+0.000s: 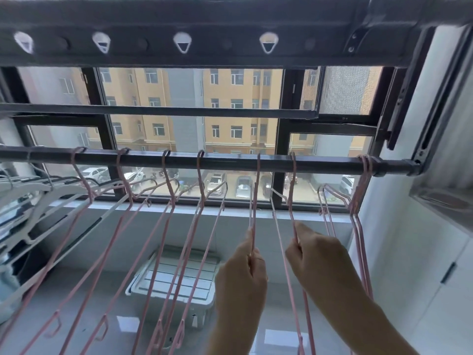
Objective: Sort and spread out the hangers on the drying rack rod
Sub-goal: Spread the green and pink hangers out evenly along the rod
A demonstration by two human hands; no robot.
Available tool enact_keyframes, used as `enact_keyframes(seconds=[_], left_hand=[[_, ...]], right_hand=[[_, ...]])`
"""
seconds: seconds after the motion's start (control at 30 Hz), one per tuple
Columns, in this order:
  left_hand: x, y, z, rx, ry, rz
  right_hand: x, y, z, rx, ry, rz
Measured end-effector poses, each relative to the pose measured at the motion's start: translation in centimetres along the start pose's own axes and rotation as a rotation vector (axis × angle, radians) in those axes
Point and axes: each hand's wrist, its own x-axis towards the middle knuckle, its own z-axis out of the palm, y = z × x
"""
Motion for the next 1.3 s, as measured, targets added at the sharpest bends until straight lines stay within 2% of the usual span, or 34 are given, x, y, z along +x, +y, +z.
enact_keyframes(seconds=[0.2, 0.33, 0.47, 0.57, 0.67, 0.77, 0.87, 1.1, 1.3], left_hand=[[-0.2, 0.2, -0.1, 0.042, 0.006, 0.003], [-0.6, 0.5, -0.3, 0.069, -0.004, -0.001], [-1.1, 1.4, -0.4, 0.139, -0.006, 0.030], [-1.3, 2.5, -0.3, 0.222, 0.072, 0.150], [-1.3, 4.2, 0.1, 0.200, 0.170, 0.274], [-1.4, 5.2, 0.8, 0.232, 0.115, 0.315], [-1.5, 4.8, 1.7, 0.293, 0.027, 0.293], [-1.3, 4.0, 1.7, 0.311, -0.096, 0.228], [-1.2, 3.5, 1.8, 0.256, -0.059, 0.232]], right_hand=[[-0.4, 0.3, 0.3, -0.040, 0.000, -0.028], [-0.8, 0.4, -0.5, 0.022, 0.000, -0.009], [-1.4, 1.9, -2.7, 0.033, 0.080, 0.008], [-1.6, 3.4, -4.7, -0.026, 0.192, 0.043], [-1.6, 4.2, -5.0, -0.201, 0.176, 0.130], [-1.5, 4.5, -3.8, -0.342, 0.062, 0.203], [-1.3, 4.8, -3.1, -0.375, 0.006, 0.238], [-0.7, 4.4, -2.8, -0.396, 0.026, 0.219], [-0.3, 3.7, -1.7, -0.336, 0.037, 0.141]])
